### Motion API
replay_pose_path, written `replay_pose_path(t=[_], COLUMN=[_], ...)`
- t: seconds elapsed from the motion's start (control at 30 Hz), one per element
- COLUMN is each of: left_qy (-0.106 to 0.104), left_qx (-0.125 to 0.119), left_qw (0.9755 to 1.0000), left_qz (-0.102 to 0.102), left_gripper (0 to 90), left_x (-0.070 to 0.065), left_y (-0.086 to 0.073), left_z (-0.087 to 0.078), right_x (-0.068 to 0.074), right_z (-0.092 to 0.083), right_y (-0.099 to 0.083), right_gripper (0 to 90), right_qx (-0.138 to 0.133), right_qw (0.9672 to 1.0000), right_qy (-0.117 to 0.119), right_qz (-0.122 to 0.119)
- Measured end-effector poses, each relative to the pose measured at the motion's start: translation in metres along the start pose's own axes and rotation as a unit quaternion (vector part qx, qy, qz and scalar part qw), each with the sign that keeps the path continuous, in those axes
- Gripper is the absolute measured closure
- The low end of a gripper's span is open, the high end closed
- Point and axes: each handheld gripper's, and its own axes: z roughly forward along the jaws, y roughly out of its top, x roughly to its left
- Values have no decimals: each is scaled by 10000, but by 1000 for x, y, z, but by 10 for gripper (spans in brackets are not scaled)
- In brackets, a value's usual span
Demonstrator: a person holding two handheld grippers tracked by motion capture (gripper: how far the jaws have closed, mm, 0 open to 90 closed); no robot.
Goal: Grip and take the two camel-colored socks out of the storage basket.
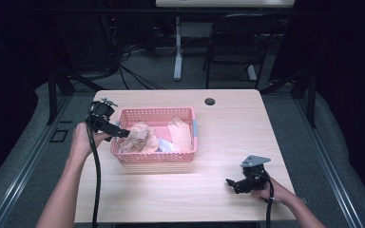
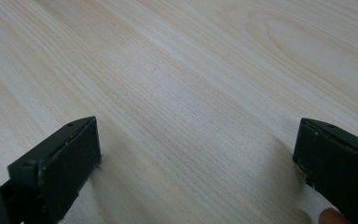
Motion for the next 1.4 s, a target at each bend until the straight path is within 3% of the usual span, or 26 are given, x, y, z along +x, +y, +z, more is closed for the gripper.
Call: replay_pose_path(t=[0.17, 0.27, 0.4, 0.6, 0.77, 0.97, 1.13, 1.4], left_qy=[-163, -417, -393, -345, -235, -21, 146, 159], left_qx=[100, 20, 107, 480, 561, 658, 856, 794], left_qw=[9997, 9991, 9992, 9983, 9981, 9978, 9960, 9964], left_qz=[156, 35, 47, -9, -32, -88, -217, -263], left_gripper=[0, 0, 0, 0, 15, 149, 273, 735], left_x=[-9, -10, -14, -13, -12, -11, -7, -1], left_y=[9, 10, 11, 10, 10, 11, 8, 5], left_z=[17, 27, 41, 59, 68, 77, 86, 86], right_x=[0, 0, 0, 0, 0, 0, 0, 1], right_z=[0, 0, 0, 0, 0, 0, 0, 0], right_y=[0, 0, 0, 0, 0, 0, 0, 0], right_gripper=[0, 0, 0, 0, 0, 0, 0, 0], right_qx=[1, 7, 4, 11, -1, -4, 11, 5], right_qw=[10000, 10000, 10000, 10000, 10000, 10000, 10000, 10000], right_qy=[-5, 5, -8, -12, -3, -18, -15, -12], right_qz=[1, -1, 2, -5, 3, 1, -14, -13])
